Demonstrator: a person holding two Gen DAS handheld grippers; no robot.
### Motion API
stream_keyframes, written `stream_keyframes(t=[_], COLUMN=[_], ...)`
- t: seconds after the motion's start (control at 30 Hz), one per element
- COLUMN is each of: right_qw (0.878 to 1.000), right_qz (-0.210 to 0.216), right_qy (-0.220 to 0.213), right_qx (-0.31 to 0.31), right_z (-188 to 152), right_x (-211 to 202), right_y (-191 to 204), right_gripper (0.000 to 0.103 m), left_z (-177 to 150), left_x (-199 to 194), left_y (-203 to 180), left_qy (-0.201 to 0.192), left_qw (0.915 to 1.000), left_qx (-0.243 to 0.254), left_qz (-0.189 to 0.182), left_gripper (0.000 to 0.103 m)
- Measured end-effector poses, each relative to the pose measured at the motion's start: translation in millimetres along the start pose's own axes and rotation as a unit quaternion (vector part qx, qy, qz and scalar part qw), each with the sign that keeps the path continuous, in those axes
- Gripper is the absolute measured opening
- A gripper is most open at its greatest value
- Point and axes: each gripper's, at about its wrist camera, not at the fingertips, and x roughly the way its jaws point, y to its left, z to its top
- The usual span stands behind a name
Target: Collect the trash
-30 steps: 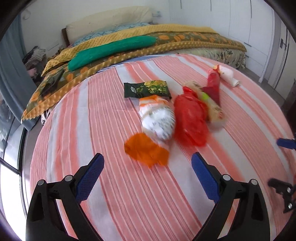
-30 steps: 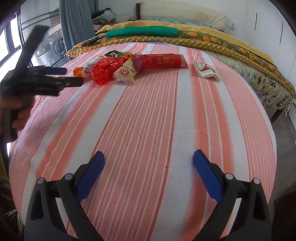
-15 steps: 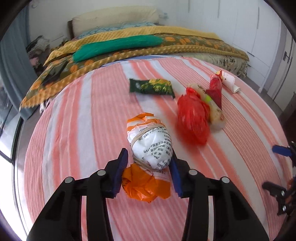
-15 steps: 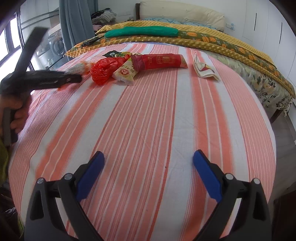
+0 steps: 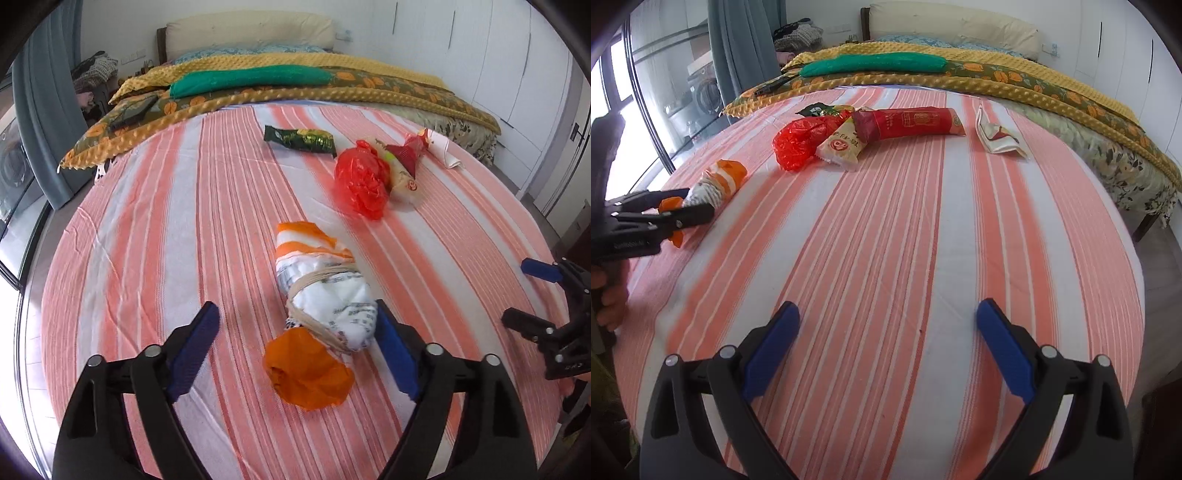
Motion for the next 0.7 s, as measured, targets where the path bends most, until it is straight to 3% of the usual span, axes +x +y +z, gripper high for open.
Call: stream_keyframes(t=[0.2,0.23,0.3,0.57,0.63,0.7], right_qw=[0.997,0.997,0.996,0.992,0.992,0.991], right_qz=[0.033,0.038,0.052,0.090,0.091,0.093], right_qy=[0.011,0.010,0.005,0.005,0.018,0.019], right_qx=[0.063,0.072,0.076,0.083,0.090,0.097], right_z=[27,35,56,125,129,127], right_x=[2,3,10,72,85,83], right_y=[-20,-20,-14,18,17,12], right_gripper=[0.093,0.090,0.070,0.065,0.053,0.030], left_z=[0,0,0,0,0,0], left_x=[7,8,8,8,8,8], left_y=[-2,-4,-5,-3,-3,-3], left_qy=[0.013,0.015,0.016,0.017,0.017,0.017], left_qw=[0.9998,0.9997,0.9996,0.9997,0.9997,0.9997], left_qx=[0.006,0.011,0.012,0.009,0.008,0.008], left_qz=[0.010,0.015,0.019,0.018,0.018,0.018], left_gripper=[0.092,0.092,0.093,0.094,0.094,0.094])
